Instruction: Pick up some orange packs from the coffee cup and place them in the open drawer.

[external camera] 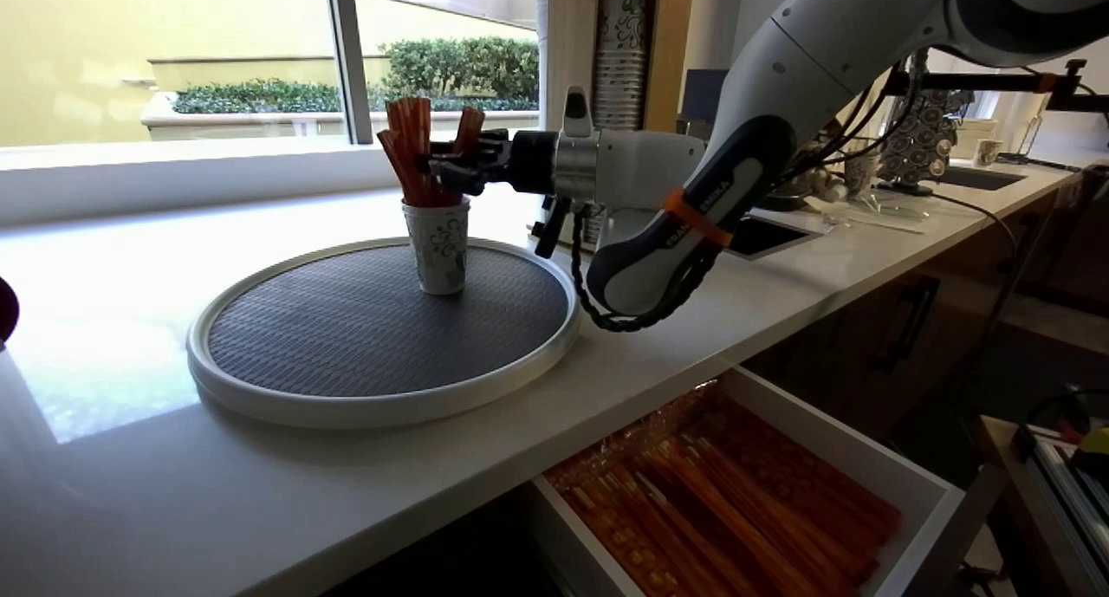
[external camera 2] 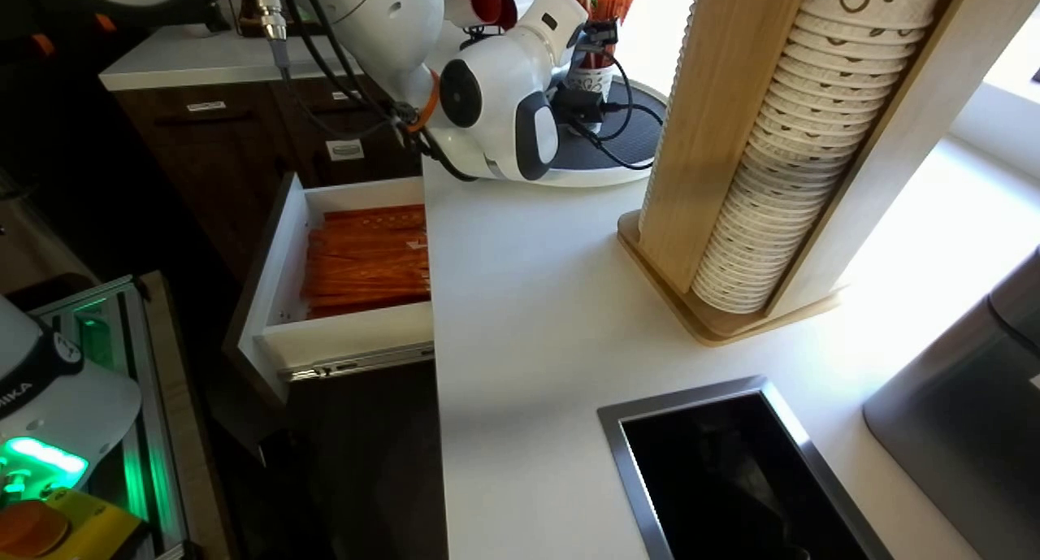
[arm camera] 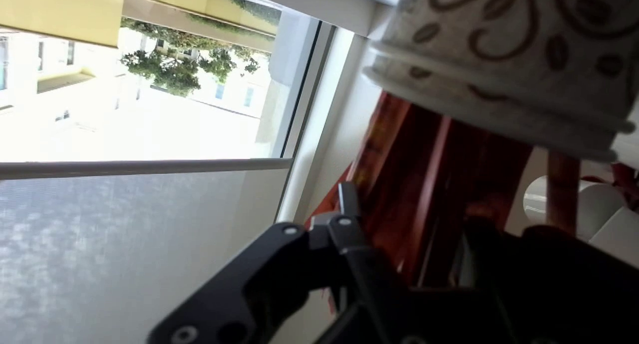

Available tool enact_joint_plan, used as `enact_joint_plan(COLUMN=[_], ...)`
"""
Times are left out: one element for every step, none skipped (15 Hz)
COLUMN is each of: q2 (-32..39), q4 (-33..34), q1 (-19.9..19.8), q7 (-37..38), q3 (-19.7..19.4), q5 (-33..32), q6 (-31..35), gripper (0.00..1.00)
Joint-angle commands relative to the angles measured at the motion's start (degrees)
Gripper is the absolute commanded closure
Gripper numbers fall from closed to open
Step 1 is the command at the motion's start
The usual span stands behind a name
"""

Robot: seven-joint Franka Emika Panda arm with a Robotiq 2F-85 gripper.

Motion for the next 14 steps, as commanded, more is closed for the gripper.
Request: enact_joint_plan(q2=[2.4,2.6,2.7,2.6,2.6,2.4,2.3,2.1,1.9,1.5,1.1,0.5,-0.2,-0.8], q4=[3.0,3.2,3.2,3.1,3.0,2.9,2.7,2.5,2.4,2.1,1.7,1.2,0.6,0.2], q1=[1.2,1.3,1.5,1.6,1.8,1.9,2.0,2.0,2.1,2.2,2.3,2.4,2.4,2.4], q7=[2.5,2.6,2.8,3.0,3.0,3.2,3.2,3.4,3.3,3.3,3.4,3.5,3.7,4.1], q3=[-1.6,-1.8,-1.8,-1.9,-1.9,-1.9,-2.0,-2.0,-2.1,-2.2,-2.3,-2.2,-2.3,-2.3], q5=[-1.3,-1.2,-1.1,-1.0,-0.8,-0.6,-0.5,-0.2,0.0,0.4,0.8,1.4,2.1,2.4], q6=[2.4,2.7,3.0,3.1,3.3,3.4,3.6,3.9,4.3,4.8,5.2,5.7,6.0,6.4], gripper=[0.92,0.99,1.00,1.00,1.00,0.98,0.98,0.98,0.98,0.98,0.98,0.98,0.98,0.98])
